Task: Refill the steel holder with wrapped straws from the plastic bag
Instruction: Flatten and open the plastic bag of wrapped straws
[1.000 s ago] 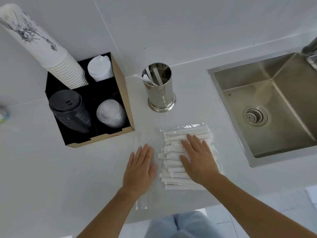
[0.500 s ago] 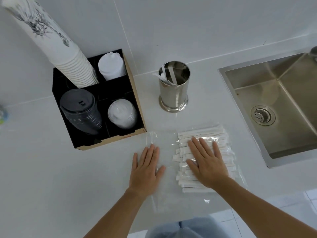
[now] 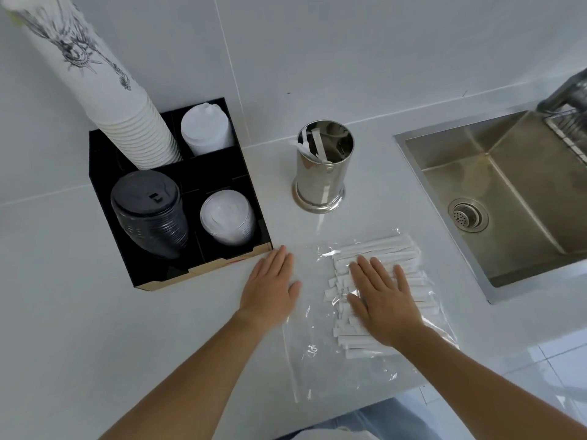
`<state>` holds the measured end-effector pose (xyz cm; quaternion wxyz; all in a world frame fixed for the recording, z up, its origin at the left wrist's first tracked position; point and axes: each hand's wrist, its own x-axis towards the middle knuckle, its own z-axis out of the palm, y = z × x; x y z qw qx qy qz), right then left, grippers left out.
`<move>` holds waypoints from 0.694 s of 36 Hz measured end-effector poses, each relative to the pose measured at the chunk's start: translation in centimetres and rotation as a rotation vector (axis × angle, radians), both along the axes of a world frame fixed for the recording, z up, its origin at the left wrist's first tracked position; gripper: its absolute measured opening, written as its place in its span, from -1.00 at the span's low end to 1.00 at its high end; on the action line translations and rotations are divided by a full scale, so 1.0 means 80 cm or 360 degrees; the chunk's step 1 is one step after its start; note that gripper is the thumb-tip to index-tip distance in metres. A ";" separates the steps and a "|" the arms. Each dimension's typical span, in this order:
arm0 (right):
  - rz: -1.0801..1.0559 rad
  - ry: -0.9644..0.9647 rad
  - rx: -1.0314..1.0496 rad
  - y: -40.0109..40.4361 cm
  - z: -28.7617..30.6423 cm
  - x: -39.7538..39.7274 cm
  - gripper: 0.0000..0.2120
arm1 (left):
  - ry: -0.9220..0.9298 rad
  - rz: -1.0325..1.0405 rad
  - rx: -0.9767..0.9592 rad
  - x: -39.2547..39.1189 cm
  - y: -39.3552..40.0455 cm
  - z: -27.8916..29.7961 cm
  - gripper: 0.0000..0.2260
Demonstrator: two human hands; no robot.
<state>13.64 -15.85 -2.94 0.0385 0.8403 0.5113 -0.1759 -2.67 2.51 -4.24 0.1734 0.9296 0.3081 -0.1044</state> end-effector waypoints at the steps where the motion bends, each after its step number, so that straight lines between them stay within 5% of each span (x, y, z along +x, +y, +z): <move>1: -0.0018 0.0008 0.0035 0.004 0.002 -0.005 -0.32 | 0.0027 0.0006 0.0009 0.003 0.001 0.002 -0.44; 8: 0.0191 0.0040 0.0113 0.047 -0.008 -0.025 -0.38 | 0.0145 -0.0130 0.0327 0.022 -0.003 0.025 -0.61; 25: 0.0164 -0.0122 0.0089 0.041 -0.021 -0.003 -0.42 | -0.0020 0.0078 -0.0099 0.046 -0.003 0.022 -0.67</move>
